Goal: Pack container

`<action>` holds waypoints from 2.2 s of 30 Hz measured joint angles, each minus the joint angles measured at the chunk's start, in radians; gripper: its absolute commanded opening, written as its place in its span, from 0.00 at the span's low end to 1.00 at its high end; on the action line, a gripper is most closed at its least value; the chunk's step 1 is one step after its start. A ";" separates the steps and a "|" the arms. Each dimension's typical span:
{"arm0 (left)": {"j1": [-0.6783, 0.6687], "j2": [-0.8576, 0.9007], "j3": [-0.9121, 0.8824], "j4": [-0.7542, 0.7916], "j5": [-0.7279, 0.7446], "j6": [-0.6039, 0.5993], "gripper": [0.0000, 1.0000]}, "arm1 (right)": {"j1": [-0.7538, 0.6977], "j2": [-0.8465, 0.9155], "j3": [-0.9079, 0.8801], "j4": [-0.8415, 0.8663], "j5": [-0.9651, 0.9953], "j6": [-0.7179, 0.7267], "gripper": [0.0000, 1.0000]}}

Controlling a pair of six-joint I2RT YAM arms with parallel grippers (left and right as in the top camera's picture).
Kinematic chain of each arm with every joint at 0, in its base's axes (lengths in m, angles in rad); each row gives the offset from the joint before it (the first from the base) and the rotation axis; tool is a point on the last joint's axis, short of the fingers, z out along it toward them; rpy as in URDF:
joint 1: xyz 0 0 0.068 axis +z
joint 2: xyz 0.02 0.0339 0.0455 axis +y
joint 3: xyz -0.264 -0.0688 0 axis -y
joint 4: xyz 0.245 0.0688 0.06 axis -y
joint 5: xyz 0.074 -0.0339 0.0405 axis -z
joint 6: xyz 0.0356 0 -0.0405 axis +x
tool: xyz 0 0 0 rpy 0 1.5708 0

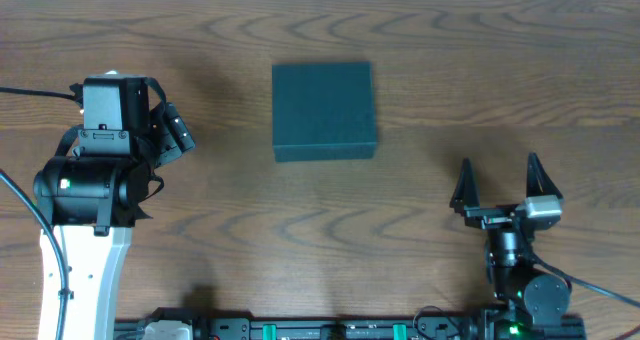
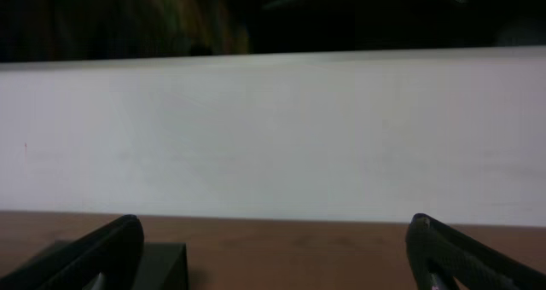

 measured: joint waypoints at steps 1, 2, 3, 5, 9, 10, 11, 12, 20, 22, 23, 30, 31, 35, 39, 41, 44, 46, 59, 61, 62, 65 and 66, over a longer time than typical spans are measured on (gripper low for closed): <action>0.000 0.000 0.000 0.000 0.000 0.000 0.95 | 0.000 -0.012 0.000 -0.001 0.002 0.000 0.99; 0.000 0.000 0.000 0.000 0.000 0.000 0.95 | 0.000 -0.029 0.000 -0.010 0.003 0.000 0.99; 0.000 0.000 0.000 0.000 0.000 0.000 0.95 | 0.000 -0.047 0.000 -0.023 0.003 0.000 0.99; 0.000 0.000 0.000 0.000 0.000 0.000 0.95 | 0.000 -0.088 0.000 -0.054 0.005 0.000 0.99; 0.000 0.000 0.000 0.000 0.000 0.000 0.95 | 0.000 -0.146 0.000 -0.089 0.006 0.000 0.99; 0.000 0.000 0.000 0.000 0.000 0.000 0.95 | 0.000 -0.148 0.000 -0.098 0.006 0.000 0.99; 0.000 0.000 0.000 0.000 0.000 0.000 0.95 | 0.000 -0.148 0.000 -0.104 0.006 0.000 0.99; 0.000 0.000 0.000 0.000 0.000 0.000 0.95 | 0.000 -0.148 0.000 -0.111 0.006 0.000 0.99; 0.000 0.000 0.000 0.000 0.000 0.000 0.95 | 0.000 -0.152 0.000 -0.257 0.009 0.000 0.99; 0.000 0.000 0.000 0.000 0.000 0.000 0.95 | 0.000 -0.151 0.000 -0.333 0.010 0.000 0.99; 0.000 0.000 0.000 0.000 0.000 0.000 0.95 | 0.000 -0.151 0.000 -0.360 0.010 0.000 0.99; 0.000 0.000 0.000 0.000 0.000 0.000 0.95 | -0.001 -0.148 0.000 -0.516 0.027 0.000 0.99; 0.000 0.000 0.000 0.000 0.000 0.000 0.95 | -0.001 -0.148 0.000 -0.516 0.029 0.000 0.99; 0.000 0.000 0.000 0.000 0.000 0.000 0.95 | -0.001 -0.148 0.000 -0.516 0.035 0.000 0.99; 0.000 0.000 0.000 0.000 0.000 0.000 0.95 | -0.001 -0.148 0.000 -0.516 0.039 0.000 0.99; 0.000 0.000 0.000 0.000 0.000 0.000 0.95 | -0.001 -0.148 0.000 -0.517 0.039 0.000 0.99; 0.000 0.000 0.000 0.000 0.000 0.000 0.95 | -0.001 -0.148 0.000 -0.517 0.039 0.000 0.99; 0.000 0.000 0.000 0.000 0.000 0.000 0.95 | -0.001 -0.148 0.000 -0.517 0.040 0.000 0.99; -0.098 -0.211 0.000 -0.055 -0.001 0.000 0.95 | -0.001 -0.149 0.000 -0.517 0.042 0.000 0.99; -0.129 -0.285 0.000 -0.044 -0.001 0.000 0.95 | -0.001 -0.149 0.000 -0.517 0.042 0.000 0.99; -0.141 -0.324 0.000 -0.028 -0.001 0.000 0.95 | -0.001 -0.149 0.000 -0.517 0.042 0.000 0.99; -0.148 -0.429 0.000 0.037 -0.003 0.005 0.95 | -0.001 -0.149 0.000 -0.517 0.042 0.000 0.99; -0.148 -0.452 -0.001 0.064 -0.005 0.011 0.95 | -0.001 -0.149 0.000 -0.517 0.043 0.000 0.99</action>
